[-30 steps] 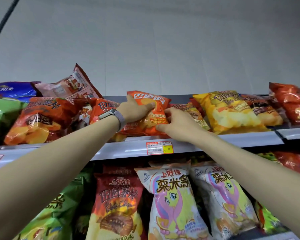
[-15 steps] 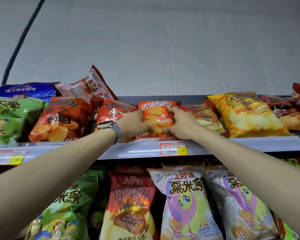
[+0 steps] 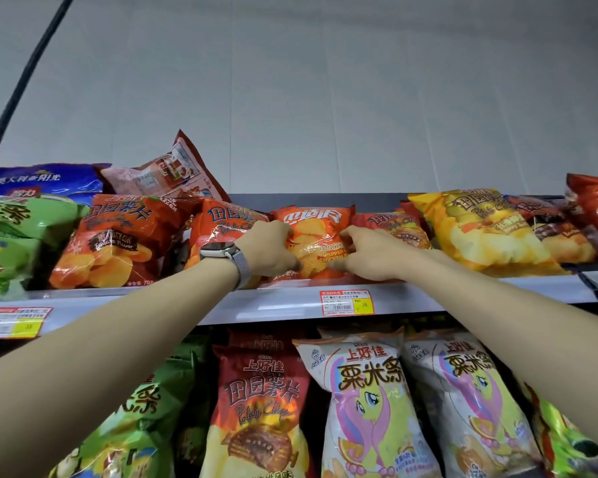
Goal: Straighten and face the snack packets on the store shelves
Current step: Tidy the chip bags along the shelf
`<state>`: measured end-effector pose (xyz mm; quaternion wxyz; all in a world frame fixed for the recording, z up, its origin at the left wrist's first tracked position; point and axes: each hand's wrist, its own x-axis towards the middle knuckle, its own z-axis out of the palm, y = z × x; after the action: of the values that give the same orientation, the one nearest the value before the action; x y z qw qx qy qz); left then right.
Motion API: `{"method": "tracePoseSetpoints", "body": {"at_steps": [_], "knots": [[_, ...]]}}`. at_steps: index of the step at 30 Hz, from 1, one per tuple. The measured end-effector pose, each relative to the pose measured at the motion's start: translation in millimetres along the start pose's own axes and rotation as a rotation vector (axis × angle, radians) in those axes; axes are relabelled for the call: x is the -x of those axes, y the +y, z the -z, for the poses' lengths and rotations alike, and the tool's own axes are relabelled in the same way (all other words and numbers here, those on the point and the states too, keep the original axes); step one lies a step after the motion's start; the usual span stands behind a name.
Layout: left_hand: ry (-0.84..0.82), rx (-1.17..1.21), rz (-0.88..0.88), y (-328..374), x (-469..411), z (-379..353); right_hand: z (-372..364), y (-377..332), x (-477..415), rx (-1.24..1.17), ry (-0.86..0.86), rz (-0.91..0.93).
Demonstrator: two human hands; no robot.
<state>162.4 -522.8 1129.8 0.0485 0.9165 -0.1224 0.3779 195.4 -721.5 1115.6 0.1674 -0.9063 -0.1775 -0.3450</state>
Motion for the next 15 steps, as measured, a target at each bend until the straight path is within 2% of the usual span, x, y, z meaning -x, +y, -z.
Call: {"method": "tracePoseSetpoints", "body": {"at_steps": [7, 11, 15], "knots": [[0.078, 0.094, -0.127, 10, 18, 14, 25, 0, 34, 0.225, 0.089, 0.061], [0.051, 0.148, -0.197, 29, 23, 9, 42, 10, 55, 0.357, 0.157, 0.053], [0.002, 0.17, -0.23, 56, 24, -4, 58, 39, 68, 0.4, 0.135, -0.017]]}}
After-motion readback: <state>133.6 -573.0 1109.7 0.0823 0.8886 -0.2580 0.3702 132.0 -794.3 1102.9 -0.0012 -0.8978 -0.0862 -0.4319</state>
